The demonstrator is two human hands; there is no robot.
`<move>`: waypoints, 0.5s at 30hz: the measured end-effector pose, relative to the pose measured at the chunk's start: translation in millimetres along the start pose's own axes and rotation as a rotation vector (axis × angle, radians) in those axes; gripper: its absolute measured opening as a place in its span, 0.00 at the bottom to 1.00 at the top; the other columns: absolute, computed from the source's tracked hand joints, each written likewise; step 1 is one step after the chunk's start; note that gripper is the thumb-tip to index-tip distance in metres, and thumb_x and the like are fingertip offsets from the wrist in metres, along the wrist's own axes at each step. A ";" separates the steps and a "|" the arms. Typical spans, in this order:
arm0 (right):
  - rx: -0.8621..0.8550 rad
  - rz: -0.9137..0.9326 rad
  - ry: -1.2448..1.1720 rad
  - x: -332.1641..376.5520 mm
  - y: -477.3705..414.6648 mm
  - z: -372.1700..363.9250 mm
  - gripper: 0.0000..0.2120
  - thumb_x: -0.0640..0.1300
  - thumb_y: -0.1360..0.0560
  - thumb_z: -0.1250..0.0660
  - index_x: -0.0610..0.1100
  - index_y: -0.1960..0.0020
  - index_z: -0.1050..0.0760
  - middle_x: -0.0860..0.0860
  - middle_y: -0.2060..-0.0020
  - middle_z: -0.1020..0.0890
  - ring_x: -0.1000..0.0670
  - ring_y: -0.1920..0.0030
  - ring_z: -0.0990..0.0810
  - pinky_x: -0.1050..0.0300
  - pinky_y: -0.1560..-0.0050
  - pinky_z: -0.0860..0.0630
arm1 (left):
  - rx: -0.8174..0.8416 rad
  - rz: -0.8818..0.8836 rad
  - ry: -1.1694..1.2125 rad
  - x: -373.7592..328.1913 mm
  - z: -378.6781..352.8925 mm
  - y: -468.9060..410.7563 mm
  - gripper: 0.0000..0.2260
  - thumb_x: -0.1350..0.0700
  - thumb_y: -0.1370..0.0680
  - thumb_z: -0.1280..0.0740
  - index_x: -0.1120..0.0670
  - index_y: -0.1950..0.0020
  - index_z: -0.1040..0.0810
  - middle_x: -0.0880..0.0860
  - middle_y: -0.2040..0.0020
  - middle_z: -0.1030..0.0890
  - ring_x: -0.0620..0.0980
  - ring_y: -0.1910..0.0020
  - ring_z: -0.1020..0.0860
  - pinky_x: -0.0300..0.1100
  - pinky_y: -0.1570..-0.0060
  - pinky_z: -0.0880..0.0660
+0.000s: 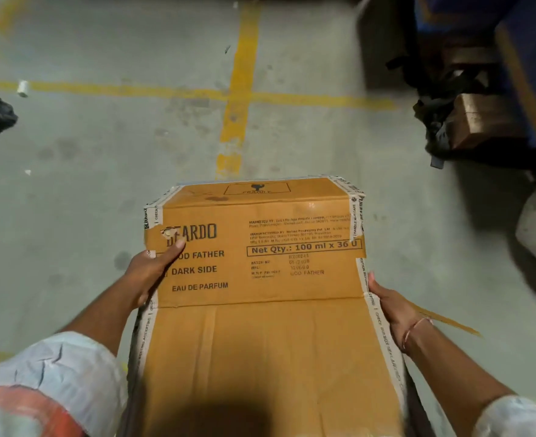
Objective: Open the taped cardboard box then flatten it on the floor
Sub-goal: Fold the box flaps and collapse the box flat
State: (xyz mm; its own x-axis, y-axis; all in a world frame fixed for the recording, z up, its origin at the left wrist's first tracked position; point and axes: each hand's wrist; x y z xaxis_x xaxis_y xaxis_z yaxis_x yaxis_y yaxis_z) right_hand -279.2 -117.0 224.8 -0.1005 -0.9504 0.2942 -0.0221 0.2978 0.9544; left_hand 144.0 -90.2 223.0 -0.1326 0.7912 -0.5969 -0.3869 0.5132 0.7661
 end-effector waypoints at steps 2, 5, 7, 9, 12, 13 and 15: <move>-0.112 -0.014 0.312 0.4 -8.3 -4.7 0.33 0.68 0.27 0.42 0.40 0.46 0.19 0.39 0.57 0.14 0.39 0.59 0.16 0.45 0.55 0.19 | -0.017 -0.016 -0.018 9.8 -0.5 -2.6 0.25 0.45 0.34 0.21 0.56 0.42 0.18 0.58 0.54 0.13 0.57 0.55 0.14 0.51 0.52 0.18; -0.245 0.100 0.668 7.2 -17.9 -18.9 0.41 0.70 0.25 0.52 0.35 0.38 0.24 0.37 0.41 0.20 0.37 0.43 0.22 0.44 0.39 0.27 | -0.040 0.021 -0.014 19.5 11.2 -4.0 0.19 0.48 0.30 0.22 0.57 0.46 0.18 0.58 0.58 0.13 0.54 0.61 0.13 0.45 0.60 0.18; -0.290 0.126 0.819 21.3 -20.0 -27.4 0.39 0.65 0.22 0.55 0.33 0.35 0.27 0.36 0.35 0.25 0.37 0.37 0.27 0.46 0.34 0.32 | -0.048 0.030 -0.021 23.1 20.7 -1.3 0.17 0.48 0.29 0.24 0.59 0.49 0.18 0.58 0.60 0.13 0.52 0.65 0.14 0.42 0.66 0.18; -0.311 0.145 0.801 32.6 -25.9 -29.0 0.37 0.65 0.22 0.52 0.34 0.36 0.27 0.36 0.36 0.24 0.37 0.38 0.26 0.46 0.37 0.31 | -0.070 0.032 -0.048 25.8 26.6 -0.4 0.16 0.48 0.27 0.25 0.60 0.50 0.17 0.59 0.58 0.13 0.52 0.67 0.14 0.39 0.70 0.20; -0.175 0.113 0.492 39.7 -30.6 -28.2 0.31 0.63 0.25 0.38 0.34 0.43 0.22 0.39 0.50 0.16 0.39 0.50 0.18 0.45 0.45 0.22 | -0.059 0.016 -0.053 29.8 21.8 2.2 0.17 0.46 0.22 0.31 0.59 0.42 0.19 0.60 0.52 0.14 0.55 0.58 0.16 0.42 0.62 0.22; -0.123 0.123 0.418 47.6 -30.2 -31.1 0.27 0.59 0.25 0.34 0.34 0.45 0.21 0.40 0.55 0.15 0.40 0.55 0.16 0.46 0.48 0.20 | -0.041 -0.001 -0.057 28.2 18.6 3.5 0.17 0.46 0.21 0.33 0.57 0.41 0.20 0.59 0.50 0.14 0.56 0.55 0.16 0.44 0.58 0.22; -0.100 0.186 0.321 73.9 -27.2 -40.5 0.19 0.50 0.25 0.32 0.34 0.46 0.21 0.44 0.64 0.15 0.46 0.66 0.17 0.57 0.60 0.19 | -0.016 -0.045 -0.030 21.0 13.9 2.5 0.15 0.46 0.20 0.35 0.53 0.39 0.21 0.57 0.48 0.15 0.55 0.51 0.16 0.47 0.51 0.21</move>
State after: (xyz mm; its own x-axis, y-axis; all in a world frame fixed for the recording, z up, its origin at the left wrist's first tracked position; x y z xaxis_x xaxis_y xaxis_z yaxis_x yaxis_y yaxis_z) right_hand -245.7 -199.0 222.6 0.2231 -0.8653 0.4489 0.0660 0.4729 0.8787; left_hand 153.0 -67.6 215.8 -0.0873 0.7774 -0.6229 -0.4068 0.5429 0.7346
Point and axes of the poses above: each hand's wrist, its own y-axis away from the middle knuckle, its own z-axis out of the back of the hand, x = y × z
